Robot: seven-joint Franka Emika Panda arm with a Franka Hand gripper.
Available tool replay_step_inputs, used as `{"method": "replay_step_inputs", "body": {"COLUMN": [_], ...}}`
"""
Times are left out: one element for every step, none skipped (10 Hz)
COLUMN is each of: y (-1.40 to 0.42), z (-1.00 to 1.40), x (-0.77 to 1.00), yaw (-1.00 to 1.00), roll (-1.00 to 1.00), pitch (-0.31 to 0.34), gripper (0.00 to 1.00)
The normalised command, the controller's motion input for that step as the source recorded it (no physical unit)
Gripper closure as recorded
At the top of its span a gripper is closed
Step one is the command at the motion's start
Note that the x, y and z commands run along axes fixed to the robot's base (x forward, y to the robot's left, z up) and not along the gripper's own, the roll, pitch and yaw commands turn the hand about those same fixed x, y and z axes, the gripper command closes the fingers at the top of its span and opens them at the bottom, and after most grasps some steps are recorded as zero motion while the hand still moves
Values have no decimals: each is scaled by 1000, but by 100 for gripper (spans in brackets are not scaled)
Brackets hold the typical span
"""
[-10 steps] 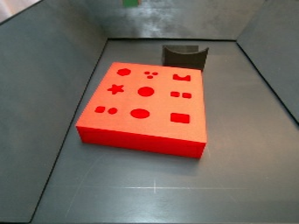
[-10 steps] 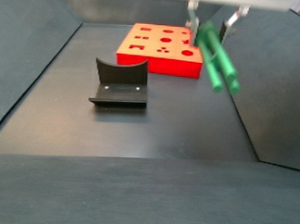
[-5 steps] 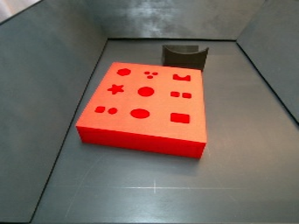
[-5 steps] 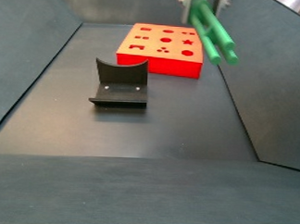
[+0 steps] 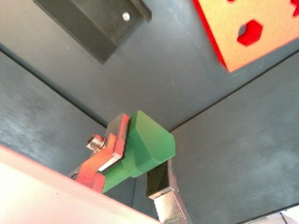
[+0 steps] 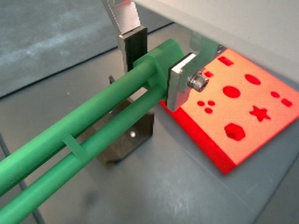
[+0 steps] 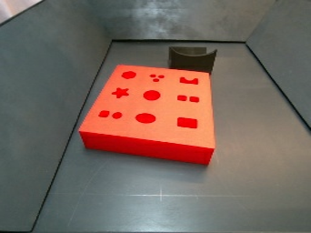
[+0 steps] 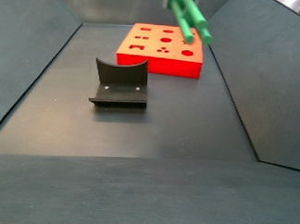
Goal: Pick up the 3 prong object. Move up. Rotate the 3 prong object. Place the 3 prong object on the fixture. Regrasp the 3 prong object. Move to above the board. Insert the 3 prong object.
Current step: Place the 3 prong object on the fixture.
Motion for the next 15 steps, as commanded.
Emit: {"method": "replay_step_inputs", "body": {"y": [-151,-133,-122,-102,-91,-82,-690,-639,-450,-145,-77,-29,2,23,30], "z": [139,122,113,97,89,79,-693,-723,-610,-287,-158,-50,-34,-23,-13], "x": [1000,1000,1000,1000,1000,1000,1000,996,958,804,731,588,409,265,198], "yaw": [31,28,30,31,29,29,-51,-55,-62,-68,-70,-72,-76,-82,-88], "roll": [-59,-47,-37,-24,-13,-3,-1000,-1000,-1000,-1000,-1000,-1000,-1000,-1000,-1000], "pitch": [141,143,145,149,152,156,34,29,22,18,17,30,50,62,69], "gripper": [100,100,100,100,100,100,100,100,100,100,100,100,100,100,100]}}
